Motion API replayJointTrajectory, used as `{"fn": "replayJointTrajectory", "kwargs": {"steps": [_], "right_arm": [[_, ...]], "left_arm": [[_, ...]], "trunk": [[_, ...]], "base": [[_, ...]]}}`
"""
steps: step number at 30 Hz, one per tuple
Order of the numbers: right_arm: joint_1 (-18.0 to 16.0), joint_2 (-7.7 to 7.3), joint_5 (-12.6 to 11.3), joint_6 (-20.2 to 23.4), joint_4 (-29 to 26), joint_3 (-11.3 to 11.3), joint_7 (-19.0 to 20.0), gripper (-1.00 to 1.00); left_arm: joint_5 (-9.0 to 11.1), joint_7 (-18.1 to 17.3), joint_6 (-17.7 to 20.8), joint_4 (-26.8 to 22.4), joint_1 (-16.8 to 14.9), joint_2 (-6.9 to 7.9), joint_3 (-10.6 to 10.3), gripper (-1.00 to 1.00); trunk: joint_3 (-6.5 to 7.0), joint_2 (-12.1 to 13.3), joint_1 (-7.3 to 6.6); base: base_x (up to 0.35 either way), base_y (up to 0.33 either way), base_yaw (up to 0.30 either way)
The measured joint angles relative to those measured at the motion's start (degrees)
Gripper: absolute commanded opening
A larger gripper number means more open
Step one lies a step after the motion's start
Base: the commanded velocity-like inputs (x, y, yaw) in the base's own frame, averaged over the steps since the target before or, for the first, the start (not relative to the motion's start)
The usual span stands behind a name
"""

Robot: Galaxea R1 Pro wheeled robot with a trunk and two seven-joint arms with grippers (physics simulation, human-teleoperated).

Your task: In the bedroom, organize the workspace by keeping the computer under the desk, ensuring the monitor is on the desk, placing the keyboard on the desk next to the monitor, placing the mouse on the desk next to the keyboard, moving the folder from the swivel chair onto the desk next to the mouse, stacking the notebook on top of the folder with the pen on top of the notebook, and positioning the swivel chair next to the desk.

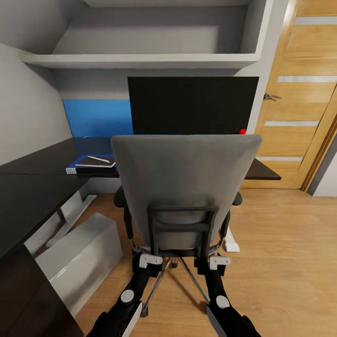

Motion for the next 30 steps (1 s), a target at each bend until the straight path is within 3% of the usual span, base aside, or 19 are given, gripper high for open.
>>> {"fn": "replayJointTrajectory", "kwargs": {"steps": [30], "right_arm": [[0.0, 0.00, -0.1, 0.0, 0.0, 0.0, 0.0, 1.00]], "left_arm": [[0.1, 0.0, 0.0, 0.0, 0.0, 0.00, 0.0, 1.00]], "trunk": [[0.00, 0.0, 0.02]], "base": [[0.000, 0.000, 0.000]]}}
